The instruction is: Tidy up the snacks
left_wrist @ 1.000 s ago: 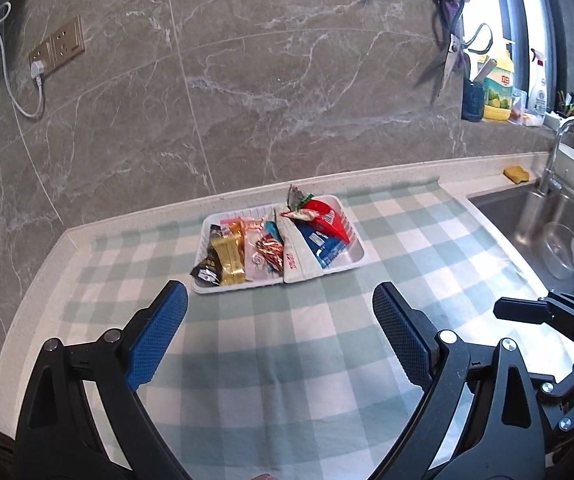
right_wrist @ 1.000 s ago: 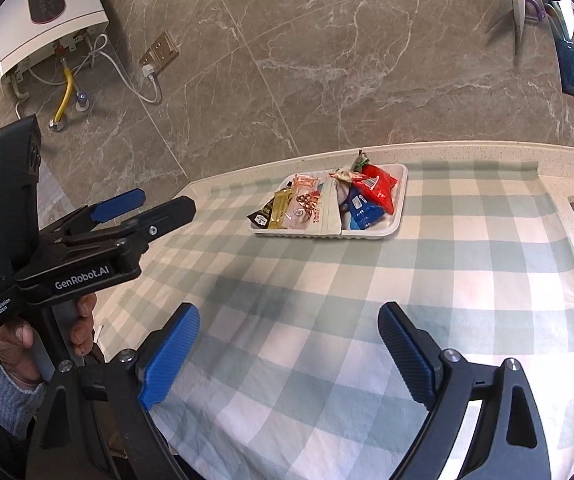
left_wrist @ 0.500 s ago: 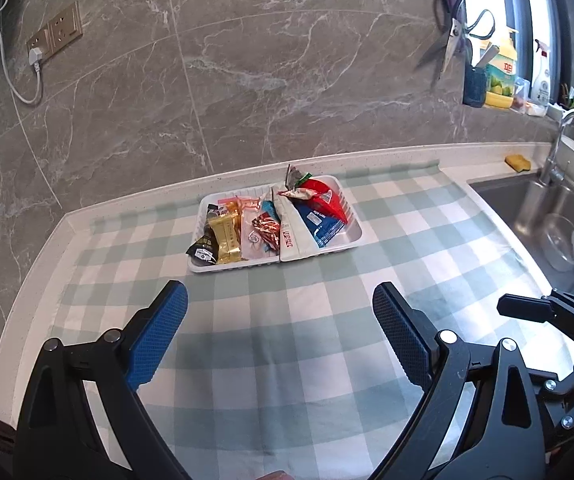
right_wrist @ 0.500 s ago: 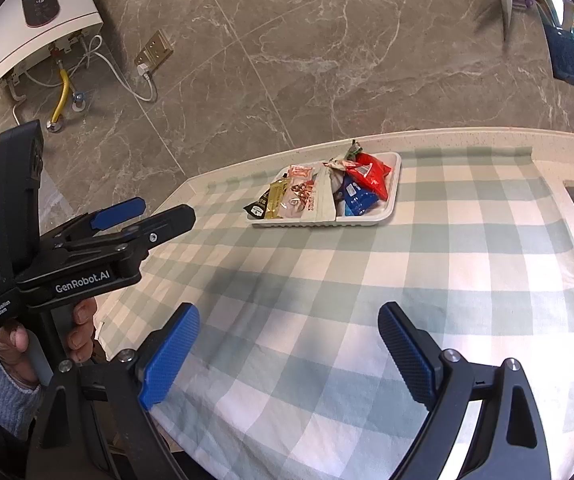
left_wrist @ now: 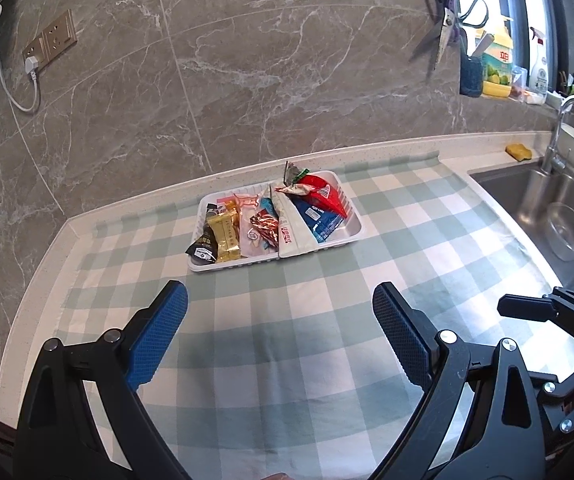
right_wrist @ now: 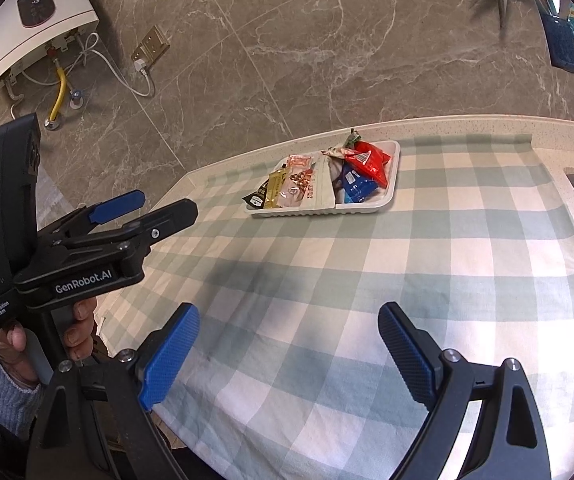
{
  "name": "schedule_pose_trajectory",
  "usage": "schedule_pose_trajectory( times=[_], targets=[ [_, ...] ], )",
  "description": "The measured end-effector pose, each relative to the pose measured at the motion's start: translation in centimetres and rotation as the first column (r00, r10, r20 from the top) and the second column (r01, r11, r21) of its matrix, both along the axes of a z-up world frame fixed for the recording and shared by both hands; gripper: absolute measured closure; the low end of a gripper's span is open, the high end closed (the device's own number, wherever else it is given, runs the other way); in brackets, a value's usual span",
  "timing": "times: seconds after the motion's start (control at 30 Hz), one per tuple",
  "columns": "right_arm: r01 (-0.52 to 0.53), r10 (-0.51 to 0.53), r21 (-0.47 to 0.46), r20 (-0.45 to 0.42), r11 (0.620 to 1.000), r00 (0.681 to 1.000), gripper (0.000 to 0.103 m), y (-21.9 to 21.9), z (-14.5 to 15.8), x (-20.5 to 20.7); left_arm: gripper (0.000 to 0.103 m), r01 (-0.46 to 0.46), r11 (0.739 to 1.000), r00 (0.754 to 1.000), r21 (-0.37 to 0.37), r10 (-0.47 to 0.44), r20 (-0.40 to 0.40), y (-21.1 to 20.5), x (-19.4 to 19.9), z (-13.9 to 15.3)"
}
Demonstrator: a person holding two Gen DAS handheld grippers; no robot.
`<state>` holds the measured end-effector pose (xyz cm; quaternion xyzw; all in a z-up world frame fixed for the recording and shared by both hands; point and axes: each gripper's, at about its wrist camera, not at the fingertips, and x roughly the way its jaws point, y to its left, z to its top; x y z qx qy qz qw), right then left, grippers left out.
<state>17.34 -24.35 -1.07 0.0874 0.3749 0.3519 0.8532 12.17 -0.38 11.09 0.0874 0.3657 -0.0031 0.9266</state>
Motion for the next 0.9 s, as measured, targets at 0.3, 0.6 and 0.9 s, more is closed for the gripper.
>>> schedule_pose_trajectory(
  times=[0.3,0.6,0.9],
  targets=[
    [0.005,-0.005,0.003,-0.012,1.0,1.0,0.01,-0.1,-0.3,0.1,0.009,0.004,1.0,1.0,-0.027,-0.005,-0.03,0.1,0.3,-0.6],
    [0.006,-0.006,0.0,-0.025,1.0,1.0,0.01,-0.1,-0.8,0.1,0.009,-0.015,0.999,0.999,0.031,0.017,-0.047,-0.3,0.6,-1.6],
    [0.01,-0.01,-0.002,-0.036,1.0,0.999,0.01,-0.2,-1.0,0.4,0.009,-0.02,1.0,0.995,-0.011,0.019,-0.094,0.3,1.0,-2.4]
  ],
)
